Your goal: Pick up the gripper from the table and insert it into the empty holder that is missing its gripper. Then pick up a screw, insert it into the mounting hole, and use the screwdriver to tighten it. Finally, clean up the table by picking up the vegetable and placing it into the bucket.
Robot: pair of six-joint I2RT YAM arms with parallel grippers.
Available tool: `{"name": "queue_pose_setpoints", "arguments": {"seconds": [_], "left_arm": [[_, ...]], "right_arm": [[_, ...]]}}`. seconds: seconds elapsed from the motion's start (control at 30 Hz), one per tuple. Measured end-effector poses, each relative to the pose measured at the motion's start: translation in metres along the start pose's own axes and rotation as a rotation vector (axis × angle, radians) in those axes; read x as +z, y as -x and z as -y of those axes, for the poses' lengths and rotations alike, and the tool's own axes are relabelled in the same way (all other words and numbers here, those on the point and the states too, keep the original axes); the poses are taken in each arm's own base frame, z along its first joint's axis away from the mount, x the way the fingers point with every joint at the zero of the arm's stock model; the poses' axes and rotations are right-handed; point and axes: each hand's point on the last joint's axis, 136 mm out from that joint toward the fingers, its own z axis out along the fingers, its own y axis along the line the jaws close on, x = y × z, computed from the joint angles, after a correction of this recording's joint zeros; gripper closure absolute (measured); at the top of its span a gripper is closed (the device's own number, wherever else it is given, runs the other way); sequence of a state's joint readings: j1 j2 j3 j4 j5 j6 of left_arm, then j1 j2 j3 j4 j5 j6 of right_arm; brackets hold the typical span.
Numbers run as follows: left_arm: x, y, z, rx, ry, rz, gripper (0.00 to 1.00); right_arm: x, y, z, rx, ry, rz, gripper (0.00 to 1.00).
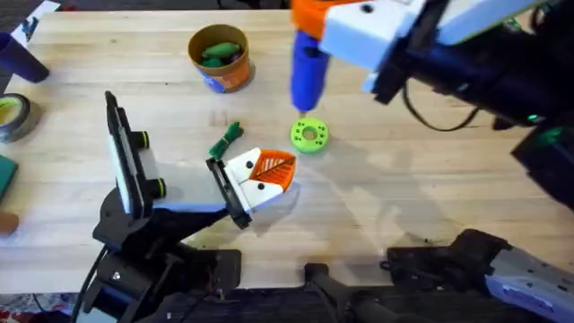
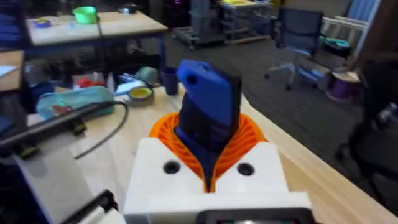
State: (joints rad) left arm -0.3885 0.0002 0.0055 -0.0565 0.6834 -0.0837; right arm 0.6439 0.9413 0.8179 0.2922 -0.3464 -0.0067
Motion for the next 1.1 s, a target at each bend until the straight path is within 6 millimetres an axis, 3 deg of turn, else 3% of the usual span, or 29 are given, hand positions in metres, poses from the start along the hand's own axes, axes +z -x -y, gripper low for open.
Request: {"name": "queue_pose_setpoints", "arguments": {"seconds": [0.2, 0.43, 1.1], "left_arm": [[0.000, 0.000, 0.000, 0.000, 0.000, 0.000, 0.987], [0.000, 0.000, 0.000, 0.000, 0.000, 0.000, 0.987], [0.000, 0.000, 0.000, 0.000, 0.000, 0.000, 0.987]], "right_arm": [[0.019, 0.011, -0.040, -0.005, 0.122, 0.077, 0.975], [0.027, 0.012, -0.070, 0.027, 0.209, 0.103, 0.975], [0.027, 0.014, -0.080, 0.053, 0.232, 0.111, 0.975]]}}
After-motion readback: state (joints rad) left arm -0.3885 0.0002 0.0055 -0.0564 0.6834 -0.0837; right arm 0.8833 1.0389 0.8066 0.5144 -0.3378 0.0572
